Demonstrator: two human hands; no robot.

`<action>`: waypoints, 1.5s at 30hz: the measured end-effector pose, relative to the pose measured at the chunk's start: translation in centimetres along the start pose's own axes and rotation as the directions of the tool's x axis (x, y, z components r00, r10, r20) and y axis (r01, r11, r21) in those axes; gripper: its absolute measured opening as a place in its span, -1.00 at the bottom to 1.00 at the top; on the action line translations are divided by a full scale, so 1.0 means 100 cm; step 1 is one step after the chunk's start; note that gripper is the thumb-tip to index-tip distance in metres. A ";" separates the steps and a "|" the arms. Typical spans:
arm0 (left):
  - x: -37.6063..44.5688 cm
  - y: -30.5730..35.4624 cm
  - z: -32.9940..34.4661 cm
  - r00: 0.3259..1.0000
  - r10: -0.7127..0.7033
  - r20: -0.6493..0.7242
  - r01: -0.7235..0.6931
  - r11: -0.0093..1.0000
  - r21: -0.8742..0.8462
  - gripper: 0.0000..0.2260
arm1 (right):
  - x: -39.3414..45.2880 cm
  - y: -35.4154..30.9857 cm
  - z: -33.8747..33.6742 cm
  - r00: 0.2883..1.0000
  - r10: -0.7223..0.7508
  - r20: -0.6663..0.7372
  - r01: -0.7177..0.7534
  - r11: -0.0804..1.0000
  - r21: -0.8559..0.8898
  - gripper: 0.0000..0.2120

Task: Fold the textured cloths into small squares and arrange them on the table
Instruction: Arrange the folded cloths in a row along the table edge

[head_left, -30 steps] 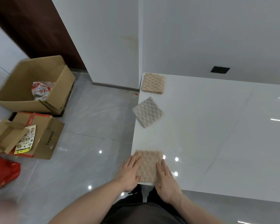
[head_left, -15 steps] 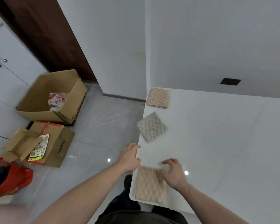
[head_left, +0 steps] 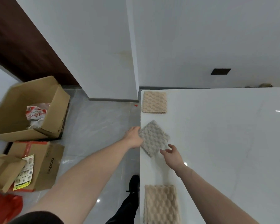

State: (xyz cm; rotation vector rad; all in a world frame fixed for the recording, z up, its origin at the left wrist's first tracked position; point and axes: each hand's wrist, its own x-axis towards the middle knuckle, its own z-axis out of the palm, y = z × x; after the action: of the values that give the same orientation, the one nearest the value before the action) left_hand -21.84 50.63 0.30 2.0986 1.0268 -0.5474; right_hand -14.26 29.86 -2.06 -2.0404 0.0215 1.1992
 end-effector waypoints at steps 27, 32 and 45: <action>-0.023 -0.035 0.062 1.000 0.007 0.015 -0.005 0.989 -0.146 -0.45 | 0.011 0.006 0.001 0.919 -0.343 -0.195 0.228 0.865 -0.447 -0.36; -0.022 -0.038 0.068 0.949 0.311 0.055 -0.316 0.938 0.143 -0.33 | 0.006 0.016 0.005 0.889 -0.453 0.073 0.377 0.630 -0.679 -0.32; -0.017 -0.039 0.075 0.946 0.314 0.079 -0.320 0.867 0.383 -0.20 | 0.009 0.022 -0.001 0.915 -0.392 0.092 0.316 0.557 -0.768 -0.20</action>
State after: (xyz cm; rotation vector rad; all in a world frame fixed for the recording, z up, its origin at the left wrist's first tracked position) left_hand -26.42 45.69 -5.09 2.5474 0.5696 -0.6372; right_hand -14.53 28.55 -4.06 -2.6415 -0.9996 0.9097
